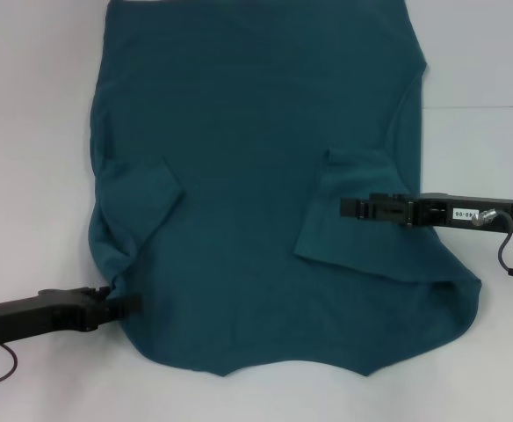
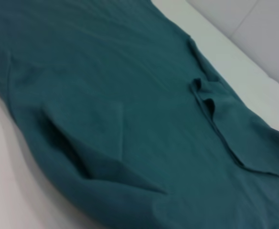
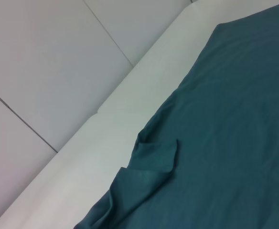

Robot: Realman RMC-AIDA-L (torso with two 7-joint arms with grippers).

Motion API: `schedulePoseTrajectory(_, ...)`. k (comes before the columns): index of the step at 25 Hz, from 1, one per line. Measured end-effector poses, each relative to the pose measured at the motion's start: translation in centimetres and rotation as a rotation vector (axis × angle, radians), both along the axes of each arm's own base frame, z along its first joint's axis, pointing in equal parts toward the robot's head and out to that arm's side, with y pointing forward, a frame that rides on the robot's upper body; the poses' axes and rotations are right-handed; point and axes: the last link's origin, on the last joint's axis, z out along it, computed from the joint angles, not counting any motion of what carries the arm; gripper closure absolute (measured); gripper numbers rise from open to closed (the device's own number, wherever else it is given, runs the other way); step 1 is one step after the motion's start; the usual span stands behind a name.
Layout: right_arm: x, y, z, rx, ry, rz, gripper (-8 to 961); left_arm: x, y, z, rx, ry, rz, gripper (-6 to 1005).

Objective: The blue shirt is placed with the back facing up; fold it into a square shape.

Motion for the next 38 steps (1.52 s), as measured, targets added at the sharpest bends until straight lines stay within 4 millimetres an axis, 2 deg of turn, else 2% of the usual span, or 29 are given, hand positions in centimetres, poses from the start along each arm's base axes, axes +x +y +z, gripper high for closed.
schedulePoseTrajectory(6,0.4,-0.1,0.3,0.004,-0.004,-0.012,41,-0.1,0.3,0.1,0.006,0.005,0.016,495)
schedulePoseTrajectory(11,1.3,-0.3,1.0,-0.013,-0.020,-0.049,44,0.0,0.4,0.3,0.003,-0.002,0.019,735)
schedulePoseTrajectory(19,4.2,-1.5,2.8,-0.042,-0.054,-0.157,47,0.1,0.2,0.4,-0.005,-0.016,0.032,931)
schedulePoseTrajectory(29,7.6,-3.8,5.1,-0.039,-0.079,-0.268,46,0.2,0.2,0.2,-0.011,-0.026,0.031,950)
schedulePoseTrajectory(33,8.4,-4.4,4.9,-0.062,-0.102,-0.295,47,0.3,0.3,0.1,-0.012,-0.029,0.030,949)
schedulePoseTrajectory(38,8.4,-4.7,4.3,-0.077,-0.104,-0.299,61,0.3,0.3,0.1,-0.011,-0.032,0.029,950)
